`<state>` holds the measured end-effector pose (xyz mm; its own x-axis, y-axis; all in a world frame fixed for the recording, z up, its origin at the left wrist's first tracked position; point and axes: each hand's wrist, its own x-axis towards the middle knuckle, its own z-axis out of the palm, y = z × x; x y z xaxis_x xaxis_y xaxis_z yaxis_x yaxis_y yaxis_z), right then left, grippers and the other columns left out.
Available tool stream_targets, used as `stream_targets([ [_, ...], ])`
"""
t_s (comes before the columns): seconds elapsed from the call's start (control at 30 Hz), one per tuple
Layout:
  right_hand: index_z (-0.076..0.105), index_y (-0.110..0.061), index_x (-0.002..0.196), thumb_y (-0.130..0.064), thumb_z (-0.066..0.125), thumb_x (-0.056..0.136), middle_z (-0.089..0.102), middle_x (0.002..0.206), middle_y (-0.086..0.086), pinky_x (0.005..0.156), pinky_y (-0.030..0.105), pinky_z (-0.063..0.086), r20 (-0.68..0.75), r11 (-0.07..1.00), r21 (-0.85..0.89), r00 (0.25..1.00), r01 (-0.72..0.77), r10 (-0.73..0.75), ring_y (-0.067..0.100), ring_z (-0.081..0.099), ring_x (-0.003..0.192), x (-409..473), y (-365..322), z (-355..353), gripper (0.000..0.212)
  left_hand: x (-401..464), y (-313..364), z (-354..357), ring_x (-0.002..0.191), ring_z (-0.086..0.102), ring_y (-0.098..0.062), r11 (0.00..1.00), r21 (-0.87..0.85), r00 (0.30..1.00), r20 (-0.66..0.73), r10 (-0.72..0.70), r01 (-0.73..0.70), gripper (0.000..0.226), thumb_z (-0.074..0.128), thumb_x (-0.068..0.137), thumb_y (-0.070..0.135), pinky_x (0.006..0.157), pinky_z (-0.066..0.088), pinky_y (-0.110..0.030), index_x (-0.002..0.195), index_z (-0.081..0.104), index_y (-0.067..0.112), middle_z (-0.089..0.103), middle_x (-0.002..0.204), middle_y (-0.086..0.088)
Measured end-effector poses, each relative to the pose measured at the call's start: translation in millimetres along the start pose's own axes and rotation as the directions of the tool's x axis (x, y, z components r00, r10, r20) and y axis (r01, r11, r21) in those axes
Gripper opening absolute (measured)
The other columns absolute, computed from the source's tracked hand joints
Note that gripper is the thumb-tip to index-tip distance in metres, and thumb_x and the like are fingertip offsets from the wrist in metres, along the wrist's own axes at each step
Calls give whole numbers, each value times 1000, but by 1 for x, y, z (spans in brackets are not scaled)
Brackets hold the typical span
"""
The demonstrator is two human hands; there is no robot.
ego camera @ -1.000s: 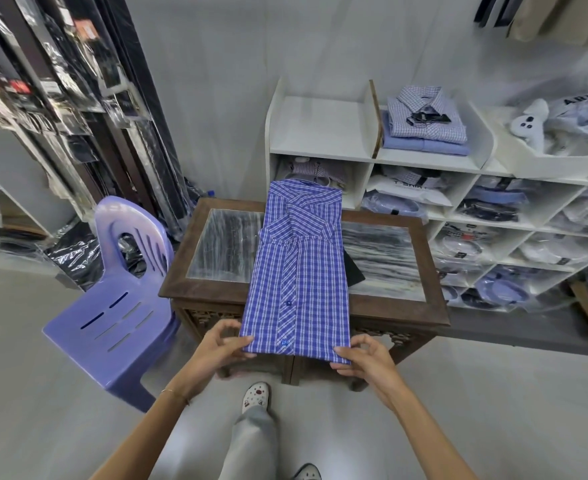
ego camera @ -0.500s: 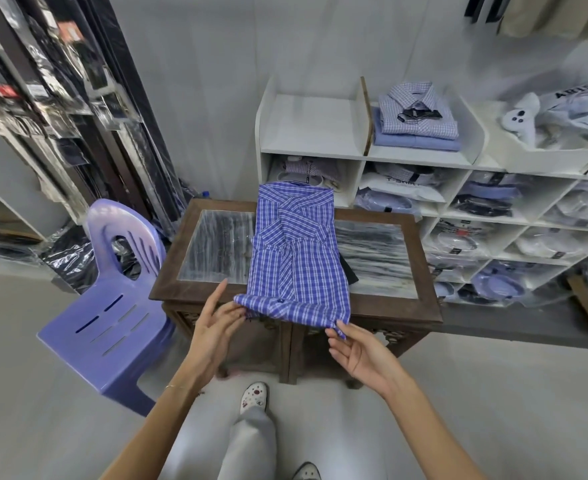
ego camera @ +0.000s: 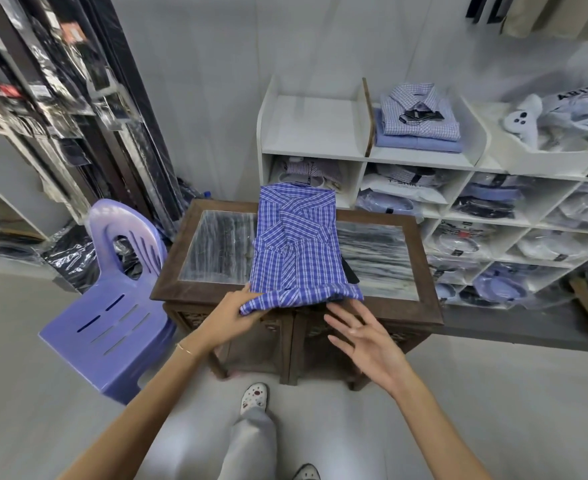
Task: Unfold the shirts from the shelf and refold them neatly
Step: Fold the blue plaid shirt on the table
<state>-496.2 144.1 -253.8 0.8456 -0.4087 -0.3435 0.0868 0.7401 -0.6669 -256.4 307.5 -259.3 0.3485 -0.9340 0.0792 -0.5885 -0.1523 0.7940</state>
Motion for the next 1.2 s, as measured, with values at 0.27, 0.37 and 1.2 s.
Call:
stream_targets([
  [0.27, 19, -37, 148, -13, 82, 72, 28, 152, 1, 109, 38, 28, -129, 492, -859, 867, 145, -481, 19, 27, 139, 25, -4, -10, 101, 4, 16, 0, 67, 60, -21, 996, 52, 997, -26, 68, -67, 37, 52, 90, 41, 67, 50, -43, 88, 67, 7, 66, 76, -6],
  [0.37, 41, -63, 128, -35, 77, 76, 22, 155, 3, 116, 51, 14, 61, 183, -971, 893, 157, -447, 24, 9, 145, 38, -13, -11, 69, -1, 18, 0, 76, 67, -16, 993, 66, 995, -3, 101, -100, 30, 53, 89, 33, 71, 52, -39, 101, 70, 11, 71, 85, 0],
  [1.2, 45, -11, 64, -45, 54, 89, 47, 57, 8, 53, 34, 34, 2, 481, -830, 864, 283, -504, 23, 44, 52, 112, -70, 53, 43, 114, 27, -65, 71, 67, -29, 928, -364, 911, -353, -216, 79, 25, 56, 94, 24, 67, 53, -36, 77, 60, 5, 68, 75, -15],
])
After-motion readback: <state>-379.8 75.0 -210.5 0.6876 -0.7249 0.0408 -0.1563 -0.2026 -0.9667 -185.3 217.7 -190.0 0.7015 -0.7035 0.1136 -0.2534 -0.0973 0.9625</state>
